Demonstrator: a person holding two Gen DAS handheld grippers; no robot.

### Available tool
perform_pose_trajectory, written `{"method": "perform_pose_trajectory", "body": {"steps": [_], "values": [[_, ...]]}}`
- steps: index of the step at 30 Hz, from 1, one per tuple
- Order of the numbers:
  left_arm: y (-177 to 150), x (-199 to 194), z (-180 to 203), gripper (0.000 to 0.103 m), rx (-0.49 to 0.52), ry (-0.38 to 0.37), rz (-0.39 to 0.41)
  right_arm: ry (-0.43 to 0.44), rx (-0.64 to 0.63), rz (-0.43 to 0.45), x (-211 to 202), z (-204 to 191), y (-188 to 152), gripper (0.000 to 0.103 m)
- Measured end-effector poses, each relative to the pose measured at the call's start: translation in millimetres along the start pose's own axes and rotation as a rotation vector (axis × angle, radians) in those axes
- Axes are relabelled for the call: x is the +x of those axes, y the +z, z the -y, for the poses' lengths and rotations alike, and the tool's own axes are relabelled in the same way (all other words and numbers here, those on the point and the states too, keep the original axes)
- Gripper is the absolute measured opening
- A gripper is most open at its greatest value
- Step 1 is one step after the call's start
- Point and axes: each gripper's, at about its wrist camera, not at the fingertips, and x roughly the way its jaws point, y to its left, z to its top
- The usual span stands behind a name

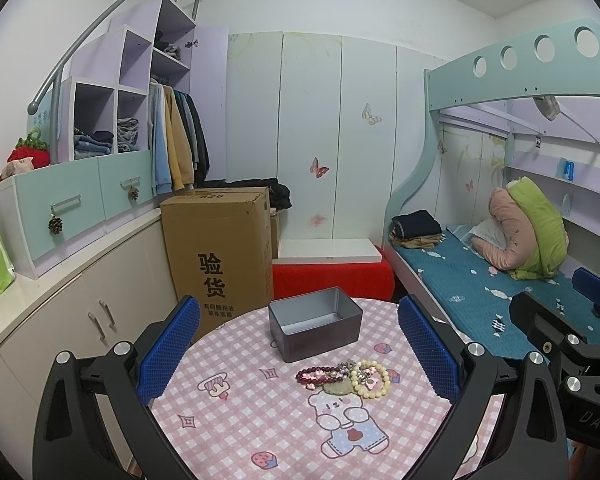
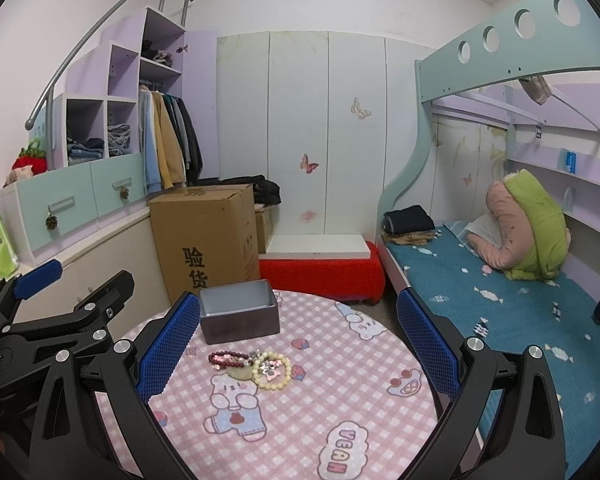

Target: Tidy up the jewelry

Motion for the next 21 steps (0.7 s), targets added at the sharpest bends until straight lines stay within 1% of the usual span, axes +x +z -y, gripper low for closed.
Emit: {"method": "perform_pose_trajectory", "body": {"steps": [3,4,21], "values": [[-3.4,1.6,0.0,0.096,0.0,0.001,-0.003,0.001,0.001,0.0,-0.1,0.2,0.1,0.096],[1.4,1.7,0.2,0.096,0.0,0.0,-0.002,0.001,0.001,0.0,0.3,0.1,-0.2,0.096],[-0.1,8.4,0.2,0.096,0.007,0.009,0.0,0.002,0.004,-0.009,4.7,0.9,-1.0,0.096]]}}
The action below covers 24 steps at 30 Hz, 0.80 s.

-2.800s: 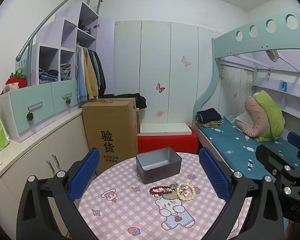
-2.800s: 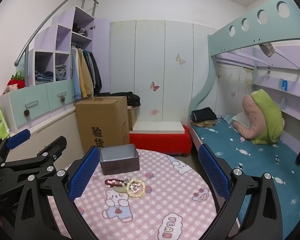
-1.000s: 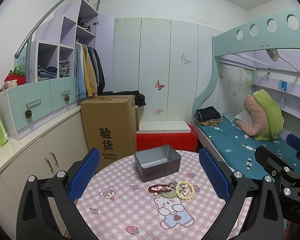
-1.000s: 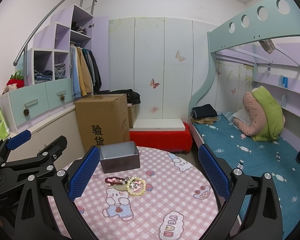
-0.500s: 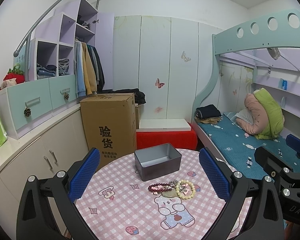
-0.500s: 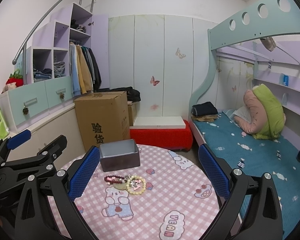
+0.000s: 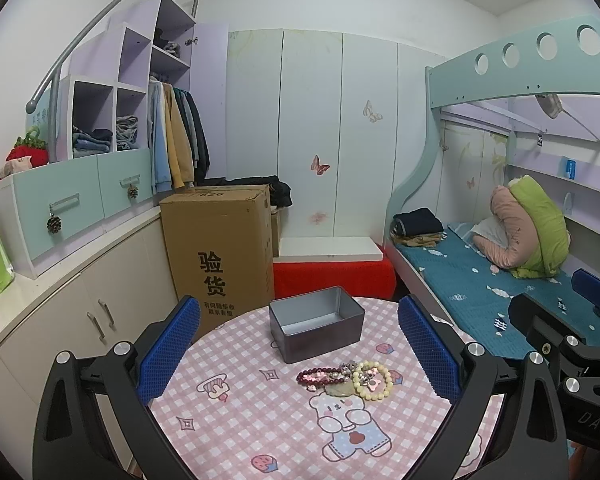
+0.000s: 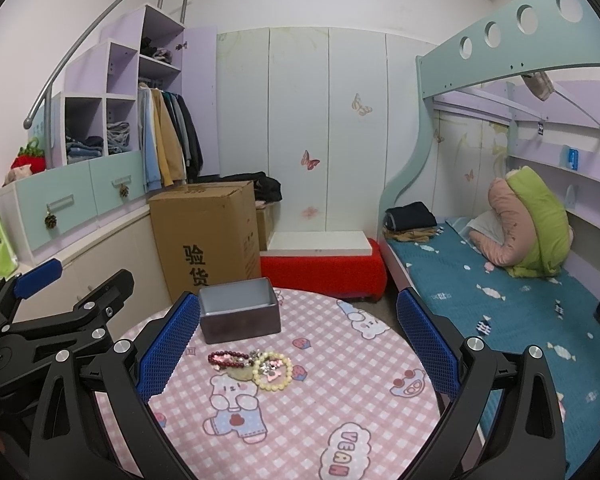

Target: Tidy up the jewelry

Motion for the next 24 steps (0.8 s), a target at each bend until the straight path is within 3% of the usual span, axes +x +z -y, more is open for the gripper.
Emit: {"method": "perform_pose_trajectory", "body": {"steps": [24], "values": [[-5.4,32.7,2.1,0.096,0.006,0.012,-0.072,0.011,0.026,-0.077,36.6,5.6,-9.7,0.096]]}}
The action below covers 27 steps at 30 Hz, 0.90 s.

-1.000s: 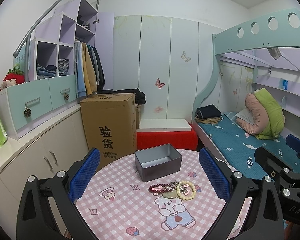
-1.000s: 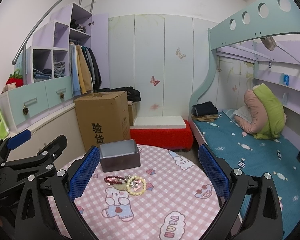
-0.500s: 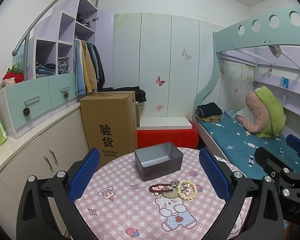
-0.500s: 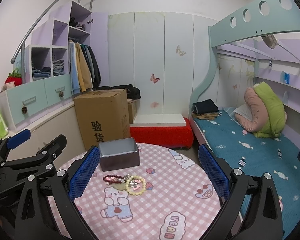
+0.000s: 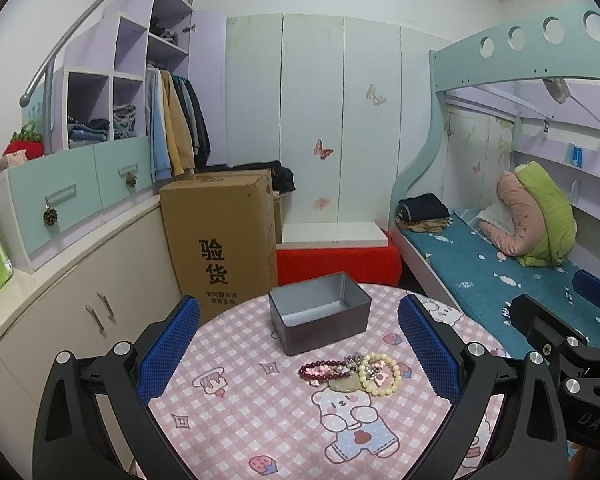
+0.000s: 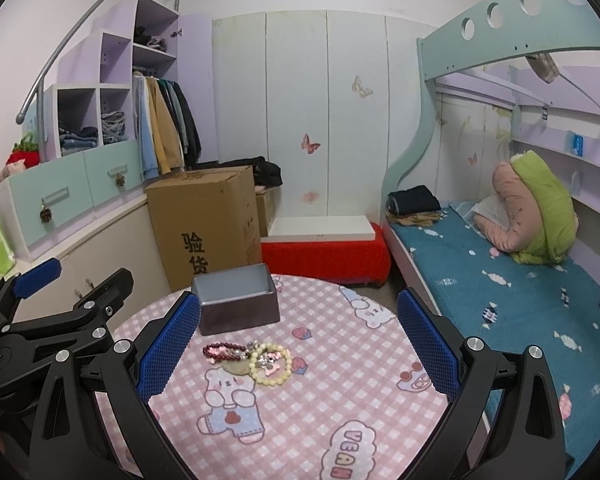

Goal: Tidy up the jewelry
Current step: 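Move both tools toward the jewelry pile beside the grey box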

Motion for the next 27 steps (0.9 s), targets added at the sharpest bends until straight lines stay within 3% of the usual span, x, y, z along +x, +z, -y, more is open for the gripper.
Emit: {"method": "perform_pose_trajectory", "body": {"steps": [6,9,15,20,27], "values": [[-16.3,28.8,-0.1,0.096,-0.015,-0.036,-0.093,-0.006,0.002,-0.081,26.3,1.3,-13.0,0.096],[-31.6,51.9,-3.0,0.096,-0.025,-0.052,-0.177,-0.014,-0.002,-0.14,45.3,3.0,-24.1,0.096],[-74.6,100.8,-19.3,0.096,-0.046,-0.037,-0.369,-0.034,0.006,-0.274,86.6,12.0,-54.4,0.096],[-105.4,130.1,-38.7,0.096,-0.068,0.022,-0.495,-0.038,0.004,-0.354,114.1,17.7,-76.9,0.096],[-116.2,150.7,-42.2,0.096,-0.077,0.01,-0.546,-0.031,0.005,-0.408,138.1,21.5,-95.0,0.096]]}}
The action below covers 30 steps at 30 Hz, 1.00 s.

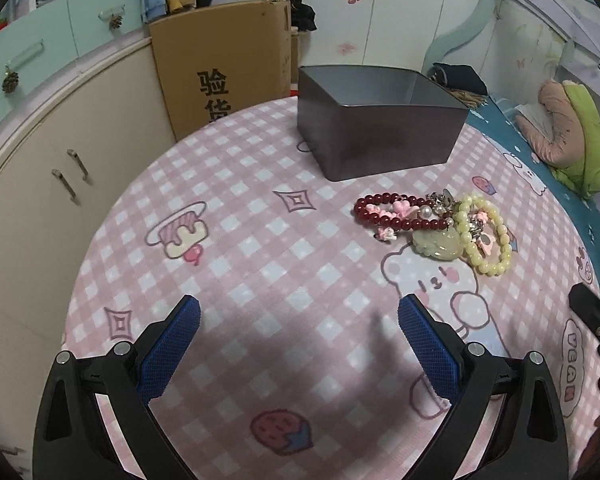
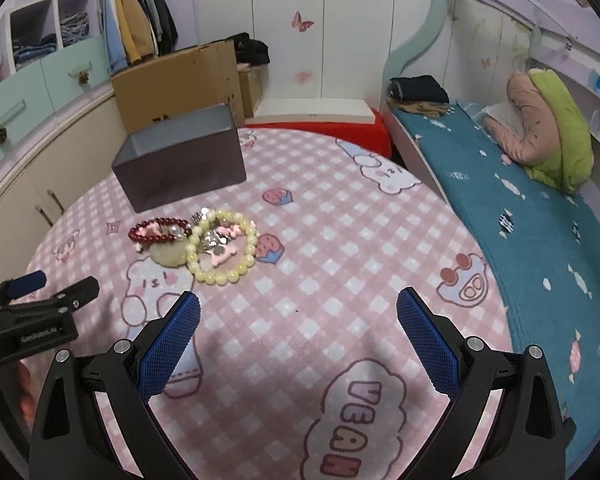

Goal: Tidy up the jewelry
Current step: 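Move both tools toward the jewelry pile beside the grey box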

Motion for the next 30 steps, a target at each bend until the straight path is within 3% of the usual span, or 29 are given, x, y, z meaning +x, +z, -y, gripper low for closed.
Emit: {"method": "perform_pose_trajectory", "body": {"steps": [7,18,22,26,30], "values": [[32.2,10.7,-2.0,0.096,-0.069,-0.044,0.027,0.004,0.008,-0.025,13.6,3.7,1.9,0.096],[60.0,54.6,0.4,0.096,-0.044,0.026,-0.038,0.031,0.003,-0.051,32.0,0.6,8.2,0.096],[60.2,64.0,-3.3,0.097,0.006,0.096,-0.066,0.035,0.0,-0.054,35.3,-0.2,10.1,0.096],[58.2,62.7,-20.5,0.097,-0.025,0.082,-0.061,0.036,0.003,-0.054,38.5,-0.6,12.1,0.096],[62.7,55.7,-28.5,0.095,-0.075,-0.06,-0.071,0.038,0.001,-0.051,38.6,-2.2,14.7,0.096]]}}
